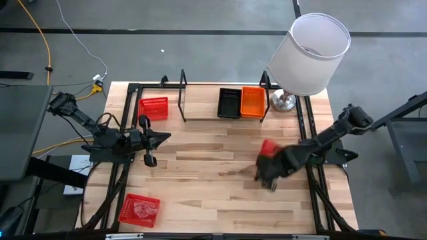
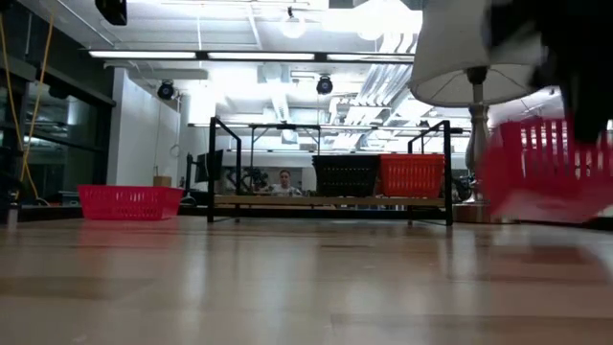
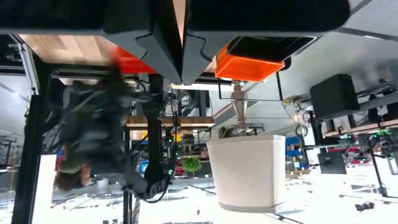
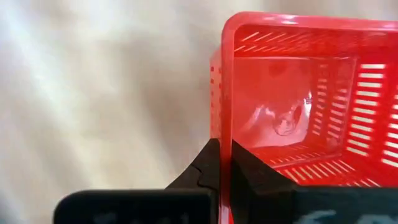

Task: Stack baskets on shelf by color
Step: Put the middle red basket on the shelf

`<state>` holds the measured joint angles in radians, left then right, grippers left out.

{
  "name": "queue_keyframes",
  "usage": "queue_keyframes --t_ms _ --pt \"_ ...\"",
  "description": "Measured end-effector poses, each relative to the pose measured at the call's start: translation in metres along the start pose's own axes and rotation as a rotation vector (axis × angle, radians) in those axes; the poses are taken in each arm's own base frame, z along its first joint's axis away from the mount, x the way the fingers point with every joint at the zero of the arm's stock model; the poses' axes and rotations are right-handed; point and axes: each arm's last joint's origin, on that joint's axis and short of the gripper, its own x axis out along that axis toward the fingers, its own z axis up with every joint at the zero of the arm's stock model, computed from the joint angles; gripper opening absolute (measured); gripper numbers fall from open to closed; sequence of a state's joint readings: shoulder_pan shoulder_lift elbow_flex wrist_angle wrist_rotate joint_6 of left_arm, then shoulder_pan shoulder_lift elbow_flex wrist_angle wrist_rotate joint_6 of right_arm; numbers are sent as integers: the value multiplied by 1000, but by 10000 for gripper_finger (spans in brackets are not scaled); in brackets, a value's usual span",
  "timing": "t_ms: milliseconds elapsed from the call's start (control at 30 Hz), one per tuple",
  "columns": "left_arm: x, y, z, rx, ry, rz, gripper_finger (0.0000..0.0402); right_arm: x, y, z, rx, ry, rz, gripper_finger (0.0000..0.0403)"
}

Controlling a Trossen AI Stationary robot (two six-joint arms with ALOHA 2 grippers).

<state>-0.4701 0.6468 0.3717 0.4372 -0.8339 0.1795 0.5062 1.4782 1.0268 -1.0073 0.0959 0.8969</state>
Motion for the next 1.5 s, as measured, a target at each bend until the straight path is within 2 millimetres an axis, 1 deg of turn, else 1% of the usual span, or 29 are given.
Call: queue_keyframes --t_ms 67,133,167,233,267,333,400,467,533,600,700,767,833,900,1000,1067,1133,1300,1367,1500 --pt "0 0 1 -5 -5 -1 0 -11 31 7 -102 -77 91 1" --pt "0 0 3 -21 -19 1 0 -14 62 21 -251 -171 135 1" --pt "0 0 3 -30 -27 2 0 -13 75 31 -335 -217 144 1" --pt "0 1 4 -36 -33 2 0 -8 99 56 -504 -288 143 1" --pt "0 1 4 -36 -33 1 0 -4 107 70 -592 -313 130 1" --pt "0 0 4 -37 -33 -3 0 7 118 101 -749 -338 82 0" --pt "0 0 3 -39 -27 -16 0 15 117 134 -834 -369 8 0" --pt "0 -1 2 -54 -18 -29 0 18 105 168 -841 -380 -84 0" --pt "0 -1 1 -53 -8 -42 0 17 81 196 -790 -356 -187 0" --pt "0 -2 -1 -47 0 -49 0 15 54 219 -720 -329 -251 0" --pt "0 -2 0 -47 -1 -50 0 10 16 245 -632 -330 -281 0" --pt "0 -2 0 -48 -2 -49 0 9 -8 258 -582 -328 -290 0" --pt "0 -2 0 -48 -8 -48 0 10 -30 270 -539 -343 -265 0" --pt "0 -1 2 -46 -18 -46 0 9 -48 282 -494 -386 -238 0" --pt "0 -1 2 -46 -23 -45 0 6 -67 296 -421 -471 -246 0" --pt "0 -1 2 -46 -23 -45 0 4 -72 300 -390 -507 -233 0" --pt "0 -1 2 -45 -23 -45 0 5 -79 302 -356 -498 -216 0" --pt "0 -1 2 -45 -23 -44 0 20 -97 308 -291 -461 -223 0" --pt "0 -1 2 -44 -23 -44 0 23 -101 309 -285 -455 -222 0" --pt "0 -1 2 -46 -24 -42 0 31 -100 307 -296 -409 -208 0"
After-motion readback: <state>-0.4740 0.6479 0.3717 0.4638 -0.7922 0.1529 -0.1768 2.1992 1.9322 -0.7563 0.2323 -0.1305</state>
